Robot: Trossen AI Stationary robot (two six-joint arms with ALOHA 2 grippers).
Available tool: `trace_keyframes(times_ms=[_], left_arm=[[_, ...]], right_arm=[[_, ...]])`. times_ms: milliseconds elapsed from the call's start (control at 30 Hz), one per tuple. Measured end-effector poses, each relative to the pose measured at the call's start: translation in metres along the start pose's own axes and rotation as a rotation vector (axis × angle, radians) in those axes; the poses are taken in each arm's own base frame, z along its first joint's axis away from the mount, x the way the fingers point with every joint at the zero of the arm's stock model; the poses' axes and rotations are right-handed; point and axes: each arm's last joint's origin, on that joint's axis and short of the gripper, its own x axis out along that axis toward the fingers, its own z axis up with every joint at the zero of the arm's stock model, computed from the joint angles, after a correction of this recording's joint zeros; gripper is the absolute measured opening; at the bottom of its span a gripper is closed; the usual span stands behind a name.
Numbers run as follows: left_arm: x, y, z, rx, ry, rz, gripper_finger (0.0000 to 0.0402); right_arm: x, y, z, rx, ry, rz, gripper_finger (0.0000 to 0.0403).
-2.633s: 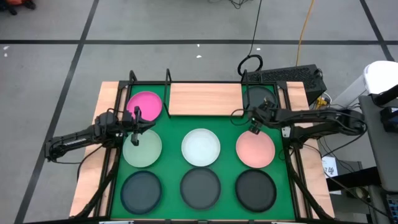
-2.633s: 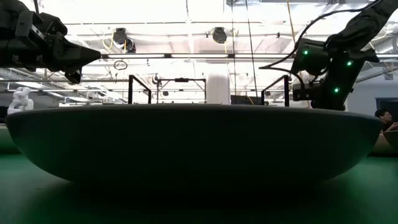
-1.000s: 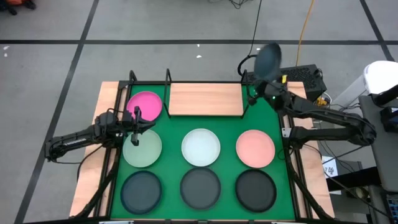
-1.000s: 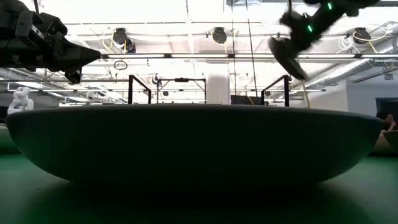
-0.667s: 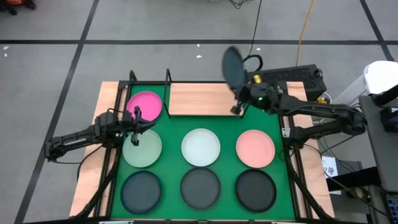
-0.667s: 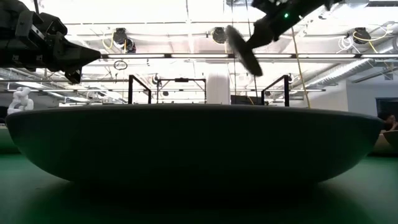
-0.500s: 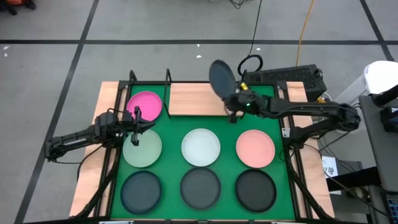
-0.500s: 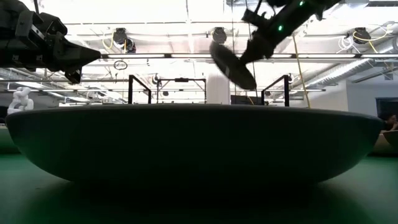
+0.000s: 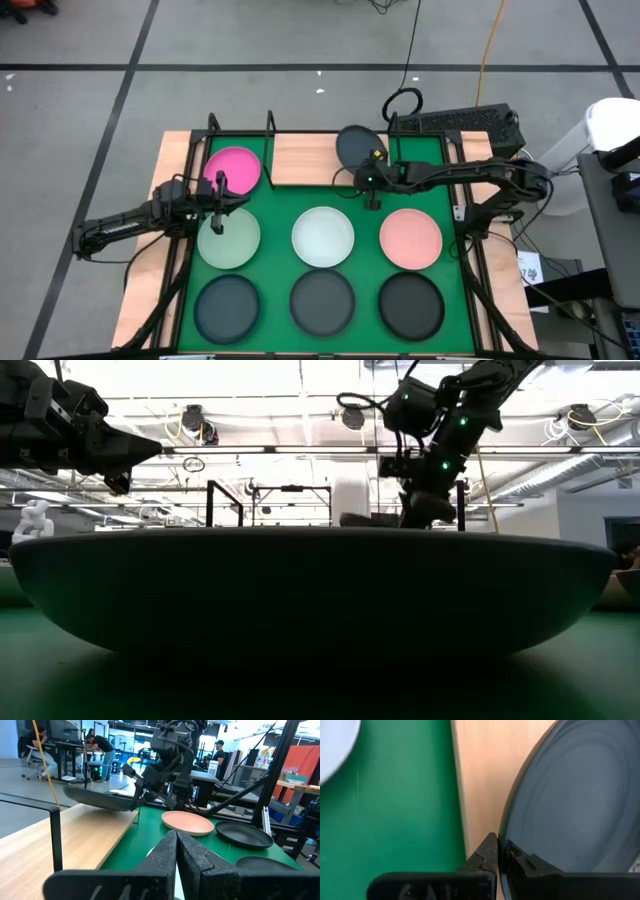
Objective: Place and stack plates onto a shelf
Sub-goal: Put the top black plate on the shelf, then stack the green plate on top of the black plate on the shelf
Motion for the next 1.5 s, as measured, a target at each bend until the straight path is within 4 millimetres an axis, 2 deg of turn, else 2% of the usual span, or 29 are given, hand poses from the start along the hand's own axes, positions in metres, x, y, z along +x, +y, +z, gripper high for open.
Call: trace_keyframes(times_ms=[167,467,967,1133,1267,1500], left_arm=[[0.0,0.0,0.0,0.0,0.001,0.0,0.0015],[0.0,0.0,0.0,0.0,0.0,0.0,0.0015],[0.0,0.0,0.0,0.0,0.0,0.0,0.0015],[0.0,0.0,0.0,0.0,0.001,0.0,0.0015],[0.0,0.0,0.0,0.0,-0.001,0.001,0.0015],[0.0,0.0,0.0,0.0,0.0,0.002,0.0015]], right_arm=[[0.001,0.002,-0.002,0.011,0.018,0.031,0.0001],[-0.001,0.001,0.001,0.025,-0.02,0.06,0.0026],[-0.004,0.004,0.011,-0.015,-0.117,0.051,0.0029],[-0.026,0.007,0.022,-0.01,-0.257,0.036,0.0029],[-0.06,0.007,0.029,0.005,-0.398,0.028,0.0029],[-0.117,0.015,0.028,0.038,-0.592,0.077,0.003]])
